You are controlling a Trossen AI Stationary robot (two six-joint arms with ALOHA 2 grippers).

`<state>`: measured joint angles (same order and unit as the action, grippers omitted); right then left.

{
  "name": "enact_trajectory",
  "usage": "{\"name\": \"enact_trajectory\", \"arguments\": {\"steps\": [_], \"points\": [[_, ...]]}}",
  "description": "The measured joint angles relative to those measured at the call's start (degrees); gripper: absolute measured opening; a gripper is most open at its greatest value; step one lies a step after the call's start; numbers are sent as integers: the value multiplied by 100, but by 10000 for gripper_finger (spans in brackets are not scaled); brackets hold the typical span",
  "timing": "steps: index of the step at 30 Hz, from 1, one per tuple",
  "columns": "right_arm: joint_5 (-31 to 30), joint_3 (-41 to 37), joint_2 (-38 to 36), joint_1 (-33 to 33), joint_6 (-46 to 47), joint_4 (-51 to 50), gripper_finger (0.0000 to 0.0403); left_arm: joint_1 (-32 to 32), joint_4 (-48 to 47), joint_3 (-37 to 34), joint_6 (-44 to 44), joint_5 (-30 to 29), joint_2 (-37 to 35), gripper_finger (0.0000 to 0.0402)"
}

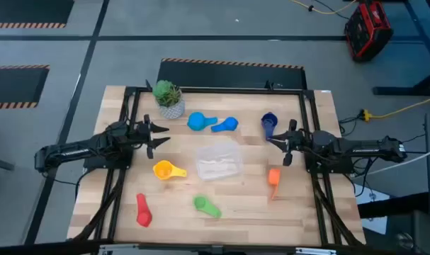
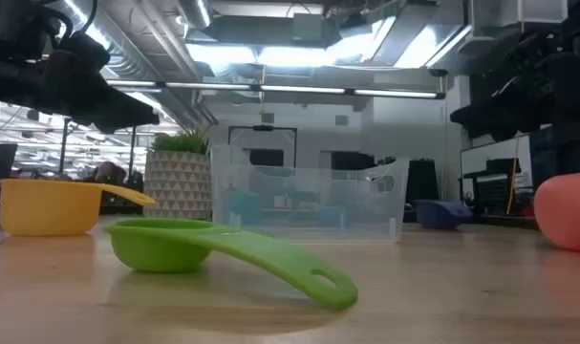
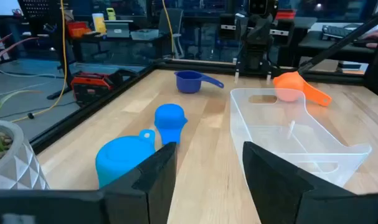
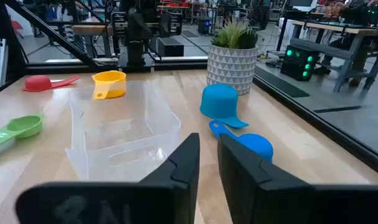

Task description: Nest measuring cups in basket

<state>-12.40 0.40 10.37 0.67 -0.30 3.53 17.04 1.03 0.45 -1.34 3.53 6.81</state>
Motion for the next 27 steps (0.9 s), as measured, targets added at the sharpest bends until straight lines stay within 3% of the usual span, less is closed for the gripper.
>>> {"name": "enact_trajectory", "arguments": {"steps": [27], "points": [[-1,-2,0,2,-2,2,63,0,79,-4,-308,13,0,176]]}}
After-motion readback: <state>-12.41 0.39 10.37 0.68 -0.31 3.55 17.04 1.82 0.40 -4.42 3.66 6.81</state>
